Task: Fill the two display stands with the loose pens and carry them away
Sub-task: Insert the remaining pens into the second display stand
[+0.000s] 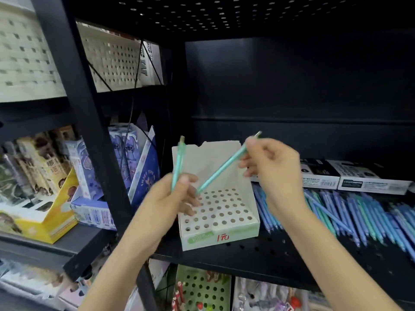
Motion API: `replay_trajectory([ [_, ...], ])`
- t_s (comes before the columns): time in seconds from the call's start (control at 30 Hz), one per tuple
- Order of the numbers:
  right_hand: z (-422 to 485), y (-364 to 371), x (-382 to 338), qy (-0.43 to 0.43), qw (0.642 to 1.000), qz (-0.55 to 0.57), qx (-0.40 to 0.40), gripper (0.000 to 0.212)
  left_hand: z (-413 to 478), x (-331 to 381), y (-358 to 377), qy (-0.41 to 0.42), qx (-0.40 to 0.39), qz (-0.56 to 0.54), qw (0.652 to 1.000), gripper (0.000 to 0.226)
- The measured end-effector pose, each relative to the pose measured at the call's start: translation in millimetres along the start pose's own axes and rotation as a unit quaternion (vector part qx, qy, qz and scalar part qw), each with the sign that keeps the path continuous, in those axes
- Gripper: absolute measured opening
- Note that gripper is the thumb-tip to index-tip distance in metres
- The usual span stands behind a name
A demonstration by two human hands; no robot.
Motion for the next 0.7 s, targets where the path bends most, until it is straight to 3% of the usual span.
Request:
replay_trajectory([
  [0.1, 12.2, 7.1, 2.0, -0.03, 0.998, -0.046, 0.022, 0.021, 4.4, 4.7, -22.9, 0.042, 0.098, 0.076, 0.991, 0.021],
  [0.23, 16.7, 36.5, 18.7, -0.044, 0.989, -0.143, 0.006, 0.017, 10.3, -5.3, -29.1, 0.039, 0.152, 0.113, 0.981, 0.019],
  [0.4, 23.3, 68.3, 31.8, -0.058, 0.983, -0.175, -0.024, 0.018, 17.1, -29.6, -31.8, -0.005, 0.163, 0.072, 0.984, 0.027],
  [0.47, 25.5, 77.4, 30.9, -0.076, 0.977, -0.199, -0.03, 0.022, 19.1, -30.5, -30.6, 0.001, 0.152, 0.067, 0.986, 0.019],
  [0.7, 35.5, 89.2, 23.0, -0.105, 0.961, -0.251, -0.055, 0.025, 21.6, -28.8, -30.2, 0.023, 0.153, 0.018, 0.988, 0.029],
])
Point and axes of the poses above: each hand's wrist, its own z-axis towards the middle knuckle, its own y-axis out of the palm, x = y × z, the point moved 6 cm from there along z, towards the middle knuckle, and after that the axes turned 8 degrees about -x, right-handed, at the moved point
